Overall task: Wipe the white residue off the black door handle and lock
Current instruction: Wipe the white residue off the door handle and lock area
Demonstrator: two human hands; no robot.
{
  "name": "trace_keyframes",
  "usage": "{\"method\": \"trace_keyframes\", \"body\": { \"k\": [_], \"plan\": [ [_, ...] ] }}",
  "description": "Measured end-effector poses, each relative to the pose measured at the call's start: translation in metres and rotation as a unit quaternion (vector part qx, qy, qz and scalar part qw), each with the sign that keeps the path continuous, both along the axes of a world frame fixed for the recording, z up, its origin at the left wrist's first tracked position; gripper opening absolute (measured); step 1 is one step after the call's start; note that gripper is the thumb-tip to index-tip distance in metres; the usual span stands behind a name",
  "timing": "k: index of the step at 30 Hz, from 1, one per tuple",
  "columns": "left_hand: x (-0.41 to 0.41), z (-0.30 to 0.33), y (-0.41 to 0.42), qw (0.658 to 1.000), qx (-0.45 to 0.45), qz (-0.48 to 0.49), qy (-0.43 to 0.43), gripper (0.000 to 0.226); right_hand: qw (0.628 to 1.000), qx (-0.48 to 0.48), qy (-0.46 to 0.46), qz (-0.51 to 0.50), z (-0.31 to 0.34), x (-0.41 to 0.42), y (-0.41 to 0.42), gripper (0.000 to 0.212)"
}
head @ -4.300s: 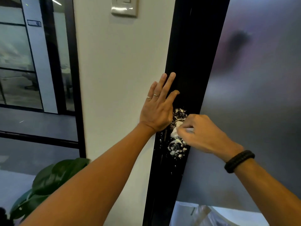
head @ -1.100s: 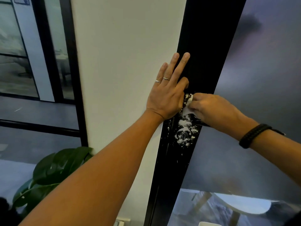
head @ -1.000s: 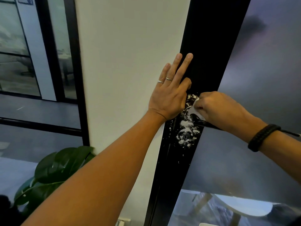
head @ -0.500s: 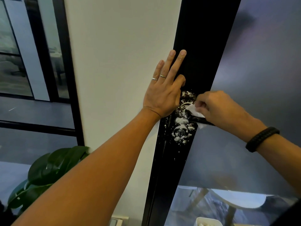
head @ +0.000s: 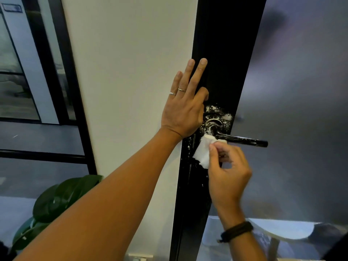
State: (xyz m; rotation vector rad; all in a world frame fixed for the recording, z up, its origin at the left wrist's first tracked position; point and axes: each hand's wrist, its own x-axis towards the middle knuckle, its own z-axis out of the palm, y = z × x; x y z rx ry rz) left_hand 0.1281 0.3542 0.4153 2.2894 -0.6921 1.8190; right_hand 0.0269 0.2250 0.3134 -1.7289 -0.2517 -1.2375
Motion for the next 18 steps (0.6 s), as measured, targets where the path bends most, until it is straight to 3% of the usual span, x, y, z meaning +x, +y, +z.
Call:
{"method": "trace_keyframes", "body": {
  "k": [5, 10, 13, 18],
  "plan": [
    [0.001, -0.001, -0.001, 1.000, -0.004, -0.007, -0.001, 0.025, 0.973, 0.221, 0.069, -0.021, -0.009, 0.041, 0.039, 0.007],
    [0.004, -0.002, 0.000, 1.000, -0.001, -0.003, -0.007, 0.022, 0.937, 0.343, 0.064, -0.001, -0.010, 0.086, 0.049, 0.037],
    [0.004, -0.002, 0.000, 1.000, 0.000, -0.004, -0.007, 0.021, 0.940, 0.332, 0.072, -0.020, -0.010, 0.091, 0.046, 0.048],
    [0.004, -0.002, 0.000, 1.000, 0.000, -0.003, -0.004, 0.019, 0.965, 0.235, 0.092, -0.071, -0.017, 0.078, 0.018, 0.028]
  ]
}}
